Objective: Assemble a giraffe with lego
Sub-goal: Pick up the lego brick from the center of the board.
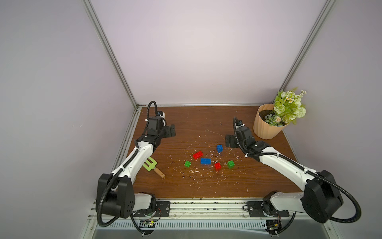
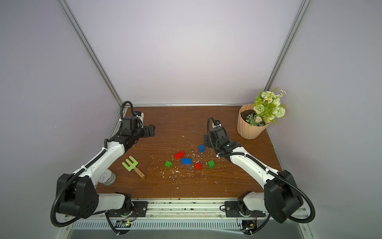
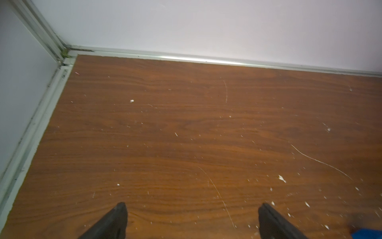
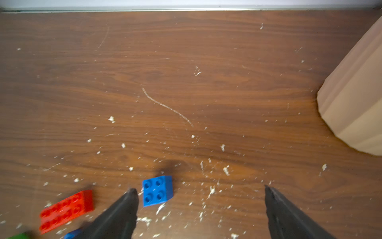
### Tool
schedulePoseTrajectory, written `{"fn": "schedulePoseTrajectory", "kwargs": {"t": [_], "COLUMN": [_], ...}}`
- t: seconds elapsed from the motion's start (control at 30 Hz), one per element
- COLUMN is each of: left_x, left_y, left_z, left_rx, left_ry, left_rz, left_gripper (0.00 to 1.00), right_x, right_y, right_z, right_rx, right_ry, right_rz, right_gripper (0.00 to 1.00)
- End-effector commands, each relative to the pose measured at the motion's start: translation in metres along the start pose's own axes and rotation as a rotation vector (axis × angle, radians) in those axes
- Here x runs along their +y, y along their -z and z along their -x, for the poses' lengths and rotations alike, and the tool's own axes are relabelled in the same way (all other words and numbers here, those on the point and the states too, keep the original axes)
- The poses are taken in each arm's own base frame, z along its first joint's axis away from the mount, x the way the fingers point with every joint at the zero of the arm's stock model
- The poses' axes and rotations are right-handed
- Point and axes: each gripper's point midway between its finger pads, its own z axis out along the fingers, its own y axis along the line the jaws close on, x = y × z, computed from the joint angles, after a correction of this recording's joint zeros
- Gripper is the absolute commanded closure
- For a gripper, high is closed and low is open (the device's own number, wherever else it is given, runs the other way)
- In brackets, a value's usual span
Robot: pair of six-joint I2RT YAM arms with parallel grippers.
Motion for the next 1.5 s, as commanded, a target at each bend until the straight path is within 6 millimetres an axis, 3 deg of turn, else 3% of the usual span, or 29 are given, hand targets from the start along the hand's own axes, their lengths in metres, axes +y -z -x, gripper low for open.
{"fn": "schedulePoseTrajectory", "kwargs": {"t": [0.0,0.27,0.43,0.67,1.0,1.47], "left_x": [-0.017,-0.041,-0.048,-0.056,-0.062,-0.066], "left_y": [0.009,0.014,0.026,0.028,0.031,0.032], "left_z": [-0.031,-0.061,-0.068,-0.090,-0.090,-0.091], "left_rx": [0.129,0.224,0.246,0.308,0.270,0.264], "left_ry": [0.036,0.048,0.037,0.014,0.040,0.054], "left_rz": [-0.090,-0.248,-0.293,-0.366,-0.403,-0.430], "left_gripper": [0.01,0.01,0.01,0.01,0.01,0.01], "right_x": [0.024,0.086,0.115,0.145,0.163,0.150], "right_y": [0.021,0.029,0.023,0.004,-0.023,-0.038], "right_z": [-0.017,-0.052,-0.075,-0.100,-0.115,-0.136], "right_rx": [0.068,0.137,0.197,0.257,0.323,0.371], "right_ry": [-0.082,-0.059,-0.023,0.016,0.038,0.042], "right_rz": [0.042,0.124,0.129,0.164,0.136,0.051], "right_gripper": [0.03,0.04,0.05,0.12,0.12,0.12]}}
